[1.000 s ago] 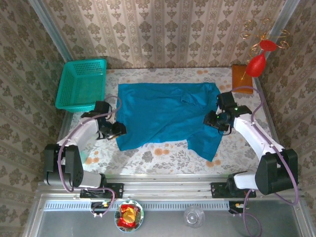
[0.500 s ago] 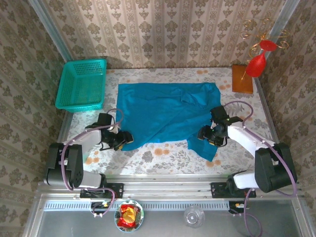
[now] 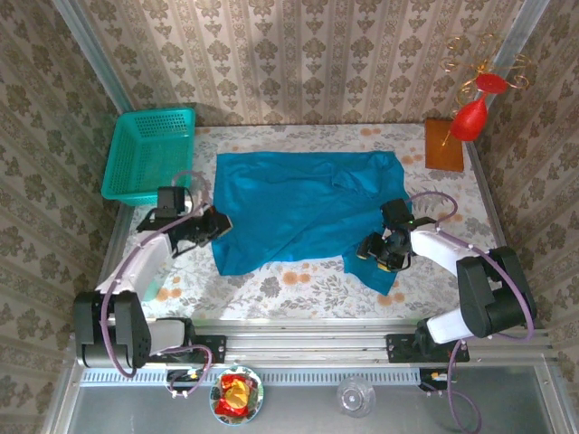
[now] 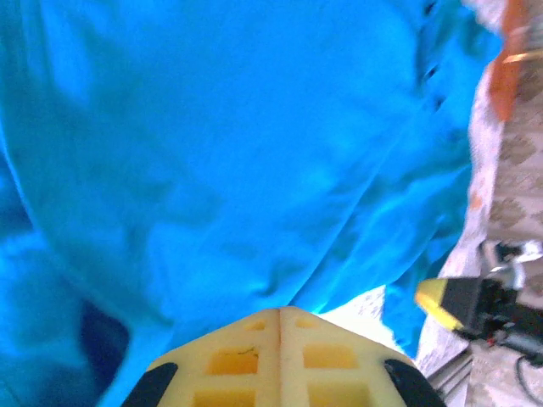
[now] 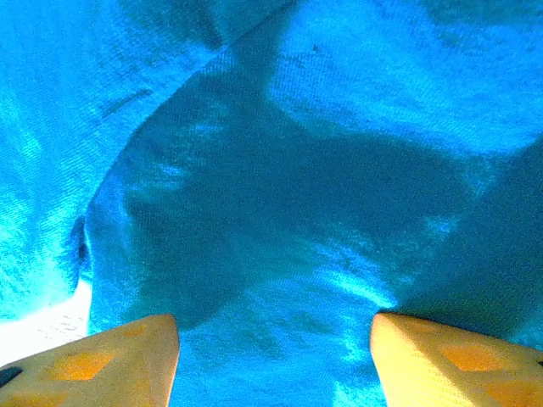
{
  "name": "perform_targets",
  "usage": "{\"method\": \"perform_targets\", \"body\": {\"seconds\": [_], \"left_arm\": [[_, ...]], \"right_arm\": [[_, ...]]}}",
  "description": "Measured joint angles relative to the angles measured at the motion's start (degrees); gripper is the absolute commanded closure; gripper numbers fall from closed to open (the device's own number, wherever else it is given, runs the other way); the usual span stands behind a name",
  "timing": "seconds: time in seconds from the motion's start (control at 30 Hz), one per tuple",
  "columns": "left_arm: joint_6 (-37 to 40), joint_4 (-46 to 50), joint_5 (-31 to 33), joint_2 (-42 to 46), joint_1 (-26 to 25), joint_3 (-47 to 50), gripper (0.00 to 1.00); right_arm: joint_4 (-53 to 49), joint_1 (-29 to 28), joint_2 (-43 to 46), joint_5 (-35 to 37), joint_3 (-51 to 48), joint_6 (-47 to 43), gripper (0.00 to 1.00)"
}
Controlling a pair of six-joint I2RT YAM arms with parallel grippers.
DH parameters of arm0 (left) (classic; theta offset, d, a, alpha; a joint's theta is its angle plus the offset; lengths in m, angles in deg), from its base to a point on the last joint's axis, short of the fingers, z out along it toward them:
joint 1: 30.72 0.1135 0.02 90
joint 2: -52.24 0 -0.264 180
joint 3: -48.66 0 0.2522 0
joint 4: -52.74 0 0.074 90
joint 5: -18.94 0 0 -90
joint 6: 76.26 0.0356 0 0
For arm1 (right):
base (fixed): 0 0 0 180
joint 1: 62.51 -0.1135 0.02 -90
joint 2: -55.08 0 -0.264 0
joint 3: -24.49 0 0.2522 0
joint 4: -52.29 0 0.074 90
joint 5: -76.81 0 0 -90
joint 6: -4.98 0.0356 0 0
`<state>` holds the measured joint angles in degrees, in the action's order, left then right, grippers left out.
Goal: Fold the inside-out t-shirt
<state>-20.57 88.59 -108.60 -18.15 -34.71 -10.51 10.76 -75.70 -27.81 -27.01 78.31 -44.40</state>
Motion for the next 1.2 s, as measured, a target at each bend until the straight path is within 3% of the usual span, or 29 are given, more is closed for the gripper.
{"method": "perform_targets", "body": {"seconds": [0.1, 0.2, 0.27, 0.5, 0.63, 0.7, 0.9, 1.03, 1.2], "left_arm": [[1.01, 1.18, 0.66, -0.37, 1.7, -5.22, 0.98], [3.58, 4.76, 1.99, -3.08, 2.19, -10.88, 0.72], [5.66, 7.76, 3.65, -5.11, 1.53, -13.35, 0.62], [9.73, 13.31, 8.83, -7.19, -3.15, -6.12, 0.53], [9.99, 12.61, 8.98, -10.71, -4.68, -1.55, 0.54], [9.99, 11.89, 8.96, -12.85, -5.01, -0.24, 0.59], [10.75, 9.66, 8.66, -14.64, -5.05, -0.55, 1.0], [10.67, 9.94, 9.14, -13.99, -4.2, -4.7, 1.0], [10.67, 10.27, 10.12, -12.92, 0.39, -14.58, 1.0]], "right_arm": [[0.02, 0.0, -0.11, 0.11, 0.04, 1.07, 0.34], [-0.02, 0.0, -0.11, 0.28, 0.13, 1.81, 0.34], [-0.04, 0.0, -0.09, 0.44, 0.13, 1.99, 0.33], [-0.07, -0.11, 0.44, 2.54, 0.13, 3.06, 0.32], [-0.68, -0.11, 0.44, 2.95, 0.39, 3.1, 0.33], [-1.03, -0.11, 0.44, 3.13, 0.48, 3.08, 0.33], [-1.53, -0.11, 0.46, 3.56, 0.5, 3.1, 0.33], [-2.73, -0.09, 1.49, 5.11, 0.46, 3.56, 0.32], [-3.34, 0.15, 3.23, 6.84, -0.26, 5.09, 0.32]]}}
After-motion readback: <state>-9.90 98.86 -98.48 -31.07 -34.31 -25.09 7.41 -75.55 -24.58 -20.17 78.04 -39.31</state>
